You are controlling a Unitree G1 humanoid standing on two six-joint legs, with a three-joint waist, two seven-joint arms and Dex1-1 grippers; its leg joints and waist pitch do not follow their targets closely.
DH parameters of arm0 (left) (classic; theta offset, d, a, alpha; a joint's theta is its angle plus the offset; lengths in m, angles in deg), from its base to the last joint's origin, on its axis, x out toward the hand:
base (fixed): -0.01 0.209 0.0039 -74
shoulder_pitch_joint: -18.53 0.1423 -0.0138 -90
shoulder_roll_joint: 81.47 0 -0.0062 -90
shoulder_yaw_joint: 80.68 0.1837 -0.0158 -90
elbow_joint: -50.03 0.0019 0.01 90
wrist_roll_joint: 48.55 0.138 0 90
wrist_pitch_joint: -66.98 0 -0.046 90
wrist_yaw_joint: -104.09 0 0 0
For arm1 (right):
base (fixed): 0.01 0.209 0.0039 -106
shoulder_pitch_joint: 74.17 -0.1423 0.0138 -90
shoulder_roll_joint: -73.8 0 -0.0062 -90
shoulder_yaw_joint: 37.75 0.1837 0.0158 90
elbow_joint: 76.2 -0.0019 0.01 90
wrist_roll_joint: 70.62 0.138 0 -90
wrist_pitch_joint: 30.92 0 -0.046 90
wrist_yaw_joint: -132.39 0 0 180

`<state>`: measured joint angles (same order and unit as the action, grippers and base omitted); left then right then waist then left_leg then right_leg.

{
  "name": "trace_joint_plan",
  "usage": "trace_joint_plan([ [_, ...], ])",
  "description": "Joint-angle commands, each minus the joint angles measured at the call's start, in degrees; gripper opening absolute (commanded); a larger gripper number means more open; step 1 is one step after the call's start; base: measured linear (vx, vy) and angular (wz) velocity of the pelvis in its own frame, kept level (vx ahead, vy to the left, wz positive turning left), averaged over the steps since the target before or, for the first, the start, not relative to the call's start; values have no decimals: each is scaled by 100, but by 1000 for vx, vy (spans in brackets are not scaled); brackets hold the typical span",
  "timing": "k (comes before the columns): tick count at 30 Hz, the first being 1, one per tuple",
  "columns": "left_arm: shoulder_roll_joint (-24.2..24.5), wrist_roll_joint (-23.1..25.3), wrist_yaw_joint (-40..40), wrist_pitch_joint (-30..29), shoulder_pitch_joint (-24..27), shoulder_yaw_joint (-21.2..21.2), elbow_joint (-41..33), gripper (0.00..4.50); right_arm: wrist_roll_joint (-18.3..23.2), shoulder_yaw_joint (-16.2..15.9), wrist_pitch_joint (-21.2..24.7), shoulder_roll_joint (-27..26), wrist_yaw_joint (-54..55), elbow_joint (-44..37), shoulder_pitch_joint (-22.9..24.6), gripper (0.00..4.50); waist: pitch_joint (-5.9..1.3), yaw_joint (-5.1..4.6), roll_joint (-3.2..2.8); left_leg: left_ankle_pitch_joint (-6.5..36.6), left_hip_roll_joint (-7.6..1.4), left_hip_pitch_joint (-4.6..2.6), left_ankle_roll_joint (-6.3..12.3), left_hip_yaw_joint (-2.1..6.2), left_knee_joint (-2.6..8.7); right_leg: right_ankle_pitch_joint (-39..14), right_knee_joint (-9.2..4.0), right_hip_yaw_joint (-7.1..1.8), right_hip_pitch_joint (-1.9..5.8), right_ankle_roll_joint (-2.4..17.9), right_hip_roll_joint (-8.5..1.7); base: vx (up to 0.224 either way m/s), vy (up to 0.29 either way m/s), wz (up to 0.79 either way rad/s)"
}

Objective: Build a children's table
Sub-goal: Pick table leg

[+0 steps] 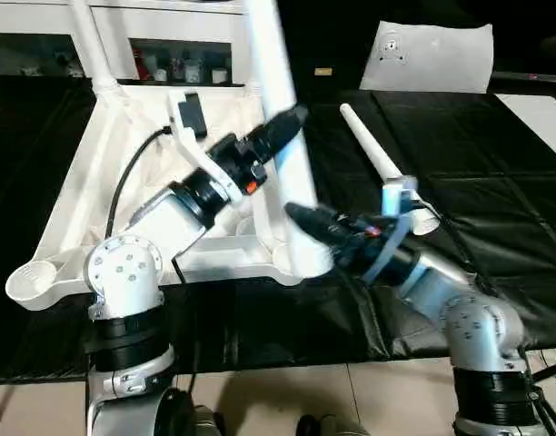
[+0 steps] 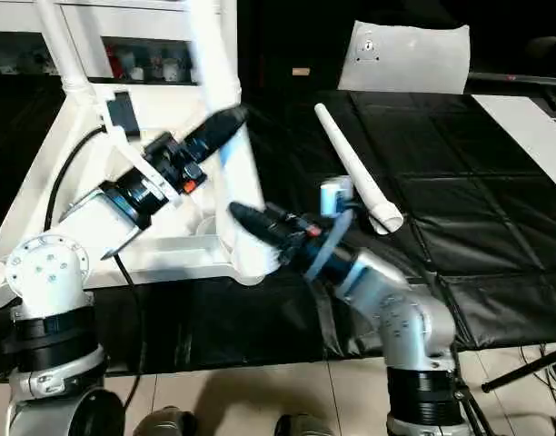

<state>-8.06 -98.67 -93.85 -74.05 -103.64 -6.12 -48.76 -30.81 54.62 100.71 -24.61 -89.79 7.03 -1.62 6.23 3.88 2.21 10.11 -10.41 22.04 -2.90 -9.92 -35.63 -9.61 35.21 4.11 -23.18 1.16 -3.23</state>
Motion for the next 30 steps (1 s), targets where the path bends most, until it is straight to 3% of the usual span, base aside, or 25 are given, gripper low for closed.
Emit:
trace_joint_plan([
  [1, -9, 50, -114, 60, -67, 216, -176, 274, -319, -215, -88, 99, 88, -86, 62, 190, -568, 15, -68, 1078, -254, -106, -143, 111, 441, -2075, -529, -292, 293, 571, -474, -73, 0, 1],
  [4, 73, 81, -132, 62, -59, 280, -180, 268, -480, -305, -220, 137, 168, -40, 67, 190, -569, 15, -71, 1092, -254, -104, -136, 115, 440, -2075, -523, -290, 294, 599, -475, 0, 0, 0],
  [12, 115, 47, -141, 72, -3, 374, -213, 194, -683, -371, -507, 134, 282, 90, 9, 190, -575, 7, -65, 1059, -256, -95, -110, 111, 436, -1879, -494, -295, 307, 696, -471, 0, 0, 0],
  [20, 138, 6, -161, 110, 42, 429, -194, 184, -735, -428, -610, 144, 270, 124, 1, 189, -574, -7, -51, 1074, -257, -100, -99, 107, 433, -1882, -491, -297, 308, 720, -471, 0, 0, 0],
  [30, 329, 360, -278, 354, 34, 646, -182, 183, -845, -460, -667, 141, 434, 172, -68, 189, -574, -17, -51, 1042, -255, -98, -98, 107, 436, -1877, -489, -300, 309, 703, -469, 0, 0, 0],
])
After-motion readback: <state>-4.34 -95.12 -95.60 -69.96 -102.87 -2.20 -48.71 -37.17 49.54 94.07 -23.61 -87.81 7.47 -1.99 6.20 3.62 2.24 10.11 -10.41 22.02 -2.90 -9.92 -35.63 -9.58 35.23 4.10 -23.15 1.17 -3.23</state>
